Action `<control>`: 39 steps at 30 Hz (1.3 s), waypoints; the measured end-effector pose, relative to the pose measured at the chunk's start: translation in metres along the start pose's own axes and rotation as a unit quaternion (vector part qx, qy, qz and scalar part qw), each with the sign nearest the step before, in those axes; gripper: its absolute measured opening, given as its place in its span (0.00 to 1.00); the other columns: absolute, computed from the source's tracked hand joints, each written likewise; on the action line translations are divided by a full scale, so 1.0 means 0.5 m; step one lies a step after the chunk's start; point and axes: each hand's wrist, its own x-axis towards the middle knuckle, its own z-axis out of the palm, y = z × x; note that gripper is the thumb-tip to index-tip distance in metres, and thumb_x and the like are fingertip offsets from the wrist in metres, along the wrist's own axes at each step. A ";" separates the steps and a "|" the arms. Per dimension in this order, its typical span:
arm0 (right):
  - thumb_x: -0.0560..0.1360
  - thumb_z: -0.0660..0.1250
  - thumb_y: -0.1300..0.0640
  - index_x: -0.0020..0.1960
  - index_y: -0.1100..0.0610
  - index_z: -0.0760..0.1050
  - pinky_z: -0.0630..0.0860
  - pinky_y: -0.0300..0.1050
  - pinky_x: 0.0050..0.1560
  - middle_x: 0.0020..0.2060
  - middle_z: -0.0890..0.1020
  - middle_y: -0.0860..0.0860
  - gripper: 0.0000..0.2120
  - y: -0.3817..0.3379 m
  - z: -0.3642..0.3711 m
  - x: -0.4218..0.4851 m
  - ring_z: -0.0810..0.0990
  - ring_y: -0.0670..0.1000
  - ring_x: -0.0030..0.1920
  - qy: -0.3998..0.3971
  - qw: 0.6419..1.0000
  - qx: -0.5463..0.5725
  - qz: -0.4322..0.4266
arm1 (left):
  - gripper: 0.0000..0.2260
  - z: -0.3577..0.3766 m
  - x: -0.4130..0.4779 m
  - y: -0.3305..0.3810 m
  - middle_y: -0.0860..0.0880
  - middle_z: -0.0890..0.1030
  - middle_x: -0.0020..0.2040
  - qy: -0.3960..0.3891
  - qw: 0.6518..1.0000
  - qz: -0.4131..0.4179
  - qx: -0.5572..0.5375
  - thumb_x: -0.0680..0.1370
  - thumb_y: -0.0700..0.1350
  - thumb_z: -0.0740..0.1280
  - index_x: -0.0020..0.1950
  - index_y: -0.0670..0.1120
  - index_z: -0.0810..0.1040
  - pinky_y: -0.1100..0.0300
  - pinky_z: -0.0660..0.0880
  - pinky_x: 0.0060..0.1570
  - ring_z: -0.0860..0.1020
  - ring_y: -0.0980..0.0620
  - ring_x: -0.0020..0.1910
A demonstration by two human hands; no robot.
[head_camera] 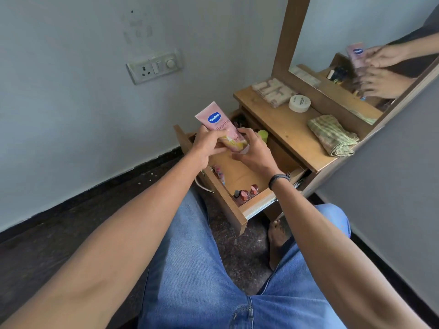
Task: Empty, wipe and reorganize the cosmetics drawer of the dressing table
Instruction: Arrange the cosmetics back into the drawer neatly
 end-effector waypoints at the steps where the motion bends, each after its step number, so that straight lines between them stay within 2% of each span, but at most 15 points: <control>1: 0.71 0.79 0.51 0.74 0.50 0.66 0.72 0.46 0.59 0.66 0.75 0.53 0.36 0.004 0.007 -0.002 0.74 0.49 0.61 0.008 1.000 0.003 0.002 | 0.16 -0.002 0.003 -0.004 0.46 0.84 0.54 -0.002 1.000 -0.009 -0.004 0.74 0.42 0.74 0.60 0.49 0.75 0.55 0.83 0.41 0.86 0.49 0.48; 5: 0.71 0.78 0.46 0.72 0.49 0.70 0.77 0.50 0.61 0.65 0.78 0.49 0.33 0.021 0.023 -0.010 0.78 0.50 0.62 0.029 0.999 0.014 0.021 | 0.15 -0.013 0.016 -0.018 0.45 0.84 0.55 0.015 1.000 -0.027 -0.004 0.75 0.40 0.73 0.59 0.49 0.74 0.57 0.82 0.40 0.86 0.48 0.49; 7: 0.70 0.78 0.46 0.70 0.49 0.72 0.78 0.53 0.60 0.64 0.80 0.48 0.32 0.037 0.026 -0.017 0.78 0.50 0.61 0.033 0.999 0.013 0.040 | 0.20 -0.020 0.021 -0.020 0.44 0.82 0.56 0.046 0.998 -0.036 0.000 0.76 0.38 0.73 0.65 0.45 0.70 0.58 0.82 0.40 0.85 0.47 0.50; 10: 0.69 0.79 0.47 0.70 0.51 0.75 0.79 0.54 0.59 0.61 0.82 0.49 0.32 0.063 0.025 -0.031 0.77 0.52 0.61 0.043 0.996 0.000 0.072 | 0.31 -0.030 0.025 -0.021 0.43 0.80 0.58 0.080 0.996 -0.040 0.027 0.77 0.38 0.72 0.76 0.47 0.62 0.60 0.82 0.40 0.84 0.50 0.49; 13: 0.68 0.78 0.48 0.70 0.51 0.76 0.79 0.50 0.56 0.60 0.82 0.49 0.32 0.082 0.022 -0.044 0.77 0.52 0.61 0.051 0.994 0.008 0.096 | 0.24 -0.032 0.028 -0.029 0.42 0.80 0.61 0.087 0.987 -0.006 0.133 0.78 0.40 0.71 0.73 0.44 0.69 0.57 0.83 0.45 0.84 0.50 0.51; 16: 0.69 0.79 0.49 0.70 0.51 0.75 0.71 0.35 0.45 0.61 0.82 0.49 0.31 0.093 0.024 -0.054 0.76 0.46 0.57 0.061 0.992 0.019 0.107 | 0.18 -0.025 0.024 -0.034 0.43 0.82 0.61 0.075 0.959 0.053 0.267 0.79 0.42 0.71 0.68 0.43 0.75 0.52 0.84 0.48 0.84 0.50 0.52; 18: 0.69 0.79 0.48 0.70 0.51 0.75 0.67 0.31 0.41 0.60 0.82 0.48 0.31 0.096 0.022 -0.059 0.76 0.44 0.53 0.055 0.992 0.007 0.114 | 0.16 -0.021 0.017 -0.036 0.45 0.82 0.61 0.065 0.927 0.095 0.356 0.80 0.44 0.70 0.67 0.43 0.77 0.54 0.84 0.44 0.84 0.50 0.51; 19: 0.68 0.79 0.47 0.70 0.51 0.75 0.70 0.32 0.40 0.60 0.82 0.48 0.32 0.096 0.021 -0.061 0.77 0.44 0.52 0.042 0.992 -0.003 0.118 | 0.15 -0.020 0.014 -0.037 0.46 0.82 0.61 0.062 0.902 0.119 0.410 0.80 0.45 0.69 0.66 0.44 0.77 0.59 0.82 0.39 0.84 0.51 0.51; 21: 0.68 0.79 0.45 0.70 0.50 0.74 0.80 0.42 0.45 0.59 0.83 0.48 0.33 0.095 0.020 -0.060 0.81 0.46 0.51 0.011 0.991 -0.021 0.129 | 0.13 -0.020 0.008 -0.040 0.48 0.83 0.60 0.056 0.848 0.161 0.502 0.81 0.46 0.67 0.64 0.47 0.79 0.69 0.71 0.31 0.83 0.52 0.51; 22: 0.68 0.80 0.45 0.70 0.50 0.74 0.82 0.47 0.49 0.59 0.83 0.48 0.34 0.093 0.020 -0.059 0.82 0.47 0.50 -0.001 0.990 -0.030 0.135 | 0.12 -0.021 0.008 -0.042 0.49 0.82 0.61 0.055 0.827 0.176 0.531 0.81 0.45 0.67 0.64 0.47 0.80 0.71 0.66 0.31 0.82 0.52 0.53; 24: 0.68 0.80 0.44 0.71 0.50 0.74 0.83 0.51 0.51 0.58 0.83 0.49 0.34 0.090 0.024 -0.052 0.83 0.49 0.50 -0.017 0.988 -0.053 0.146 | 0.12 -0.024 0.008 -0.047 0.48 0.80 0.63 0.053 0.798 0.199 0.566 0.80 0.43 0.67 0.63 0.45 0.81 0.71 0.66 0.36 0.81 0.51 0.57; 27: 0.66 0.79 0.43 0.70 0.48 0.75 0.82 0.53 0.54 0.58 0.83 0.51 0.35 0.089 0.033 -0.044 0.83 0.53 0.53 -0.040 0.981 -0.093 0.164 | 0.10 -0.032 0.008 -0.058 0.48 0.79 0.63 0.034 0.775 0.218 0.592 0.80 0.41 0.66 0.59 0.42 0.82 0.63 0.74 0.45 0.80 0.49 0.57; 30: 0.65 0.80 0.42 0.69 0.48 0.75 0.81 0.52 0.54 0.58 0.83 0.52 0.35 0.094 0.041 -0.039 0.82 0.56 0.55 -0.057 0.974 -0.119 0.182 | 0.09 -0.039 0.010 -0.067 0.48 0.80 0.62 0.012 0.770 0.225 0.597 0.80 0.40 0.65 0.58 0.43 0.83 0.59 0.77 0.50 0.81 0.50 0.55; 35: 0.64 0.81 0.41 0.69 0.50 0.75 0.75 0.46 0.45 0.56 0.82 0.53 0.37 0.101 0.053 -0.028 0.79 0.54 0.49 -0.082 0.971 -0.121 0.188 | 0.11 -0.035 0.008 -0.089 0.50 0.81 0.61 0.001 0.747 0.241 0.619 0.81 0.44 0.64 0.60 0.47 0.83 0.55 0.79 0.49 0.79 0.50 0.57; 39: 0.65 0.81 0.41 0.68 0.51 0.75 0.80 0.48 0.47 0.55 0.82 0.52 0.37 0.107 0.062 -0.024 0.81 0.54 0.50 -0.104 0.973 -0.110 0.176 | 0.13 -0.031 0.004 -0.097 0.51 0.82 0.60 0.007 0.711 0.244 0.659 0.81 0.47 0.62 0.60 0.50 0.83 0.54 0.76 0.46 0.77 0.50 0.56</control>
